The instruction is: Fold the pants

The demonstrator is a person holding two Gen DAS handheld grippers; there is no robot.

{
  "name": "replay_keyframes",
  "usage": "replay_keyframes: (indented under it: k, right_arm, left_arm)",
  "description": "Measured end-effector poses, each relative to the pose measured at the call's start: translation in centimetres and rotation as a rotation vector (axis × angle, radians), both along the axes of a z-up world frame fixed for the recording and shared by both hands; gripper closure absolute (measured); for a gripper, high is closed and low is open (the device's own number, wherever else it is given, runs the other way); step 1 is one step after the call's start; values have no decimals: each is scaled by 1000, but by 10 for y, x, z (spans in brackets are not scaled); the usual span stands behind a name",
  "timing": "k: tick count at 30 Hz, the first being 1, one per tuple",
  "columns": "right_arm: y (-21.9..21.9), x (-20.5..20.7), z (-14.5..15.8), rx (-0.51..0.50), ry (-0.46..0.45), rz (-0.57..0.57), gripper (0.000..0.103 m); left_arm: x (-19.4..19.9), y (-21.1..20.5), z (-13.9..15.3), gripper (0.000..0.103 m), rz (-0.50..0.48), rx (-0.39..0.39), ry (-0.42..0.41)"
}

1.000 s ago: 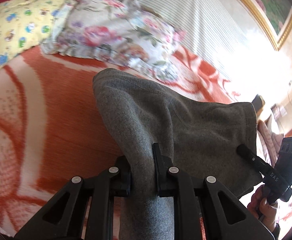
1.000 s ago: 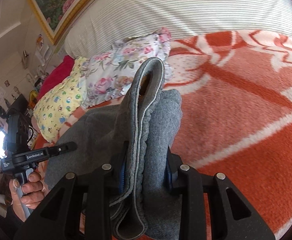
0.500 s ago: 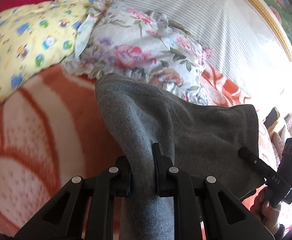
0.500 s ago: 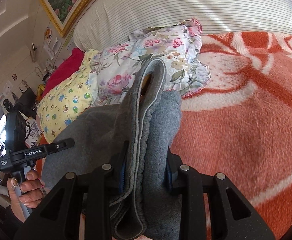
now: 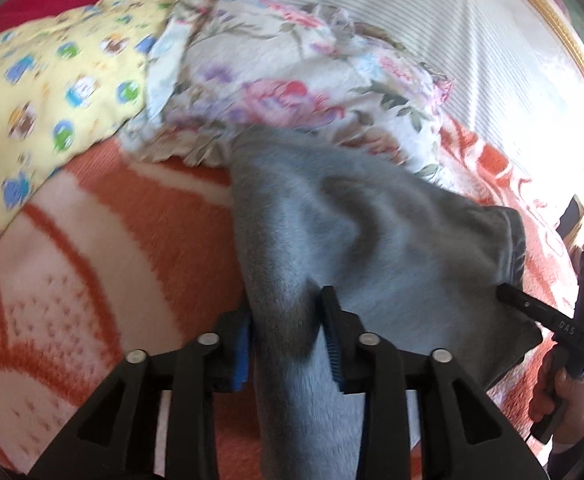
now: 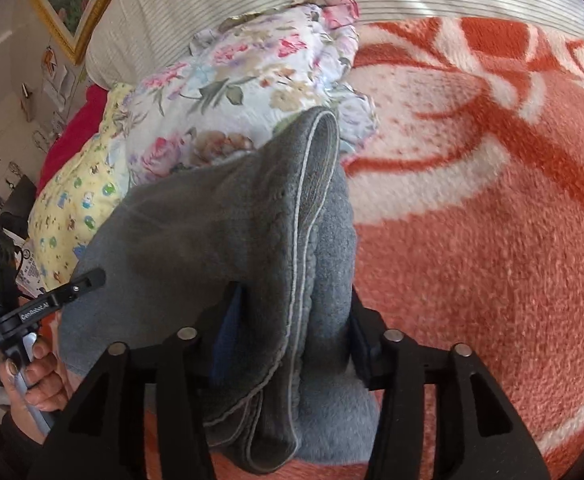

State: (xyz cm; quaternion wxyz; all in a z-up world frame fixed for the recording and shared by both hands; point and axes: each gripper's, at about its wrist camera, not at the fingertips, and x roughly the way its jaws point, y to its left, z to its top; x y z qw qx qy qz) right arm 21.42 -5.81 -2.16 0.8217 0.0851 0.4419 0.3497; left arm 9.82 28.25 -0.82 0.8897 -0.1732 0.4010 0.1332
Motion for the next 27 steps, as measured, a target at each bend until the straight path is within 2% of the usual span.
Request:
replay_keyframes:
  k: [1, 3, 8, 11, 13, 20, 27]
  right_arm:
    - [-2, -1, -2, -5, -7, 2, 40]
    - [-6, -4, -3, -8, -21, 11, 39]
    - [-1, -1, -8, -62, -82, 17, 33]
    - [-2, 5, -16, -49, -69, 7, 27]
    - [-6, 7, -18, -21, -38, 5, 26]
    - [-25, -19, 9, -26, -88, -10, 26]
    - [-31, -55, 33, -87, -186, 60, 25]
  left_arm:
    - [-5, 2, -3, 60, 10, -1, 0]
    - [-16, 7, -8, 56, 10, -21, -11]
    - [-19, 10, -23, 53, 11, -25, 4]
    - [-17, 12, -30, 53, 13, -39, 14]
    - [-18, 11, -28, 53, 15, -33, 16]
    - [-40, 2, -12, 54, 26, 24, 14]
    - [-62, -24, 0, 54, -20, 74, 7]
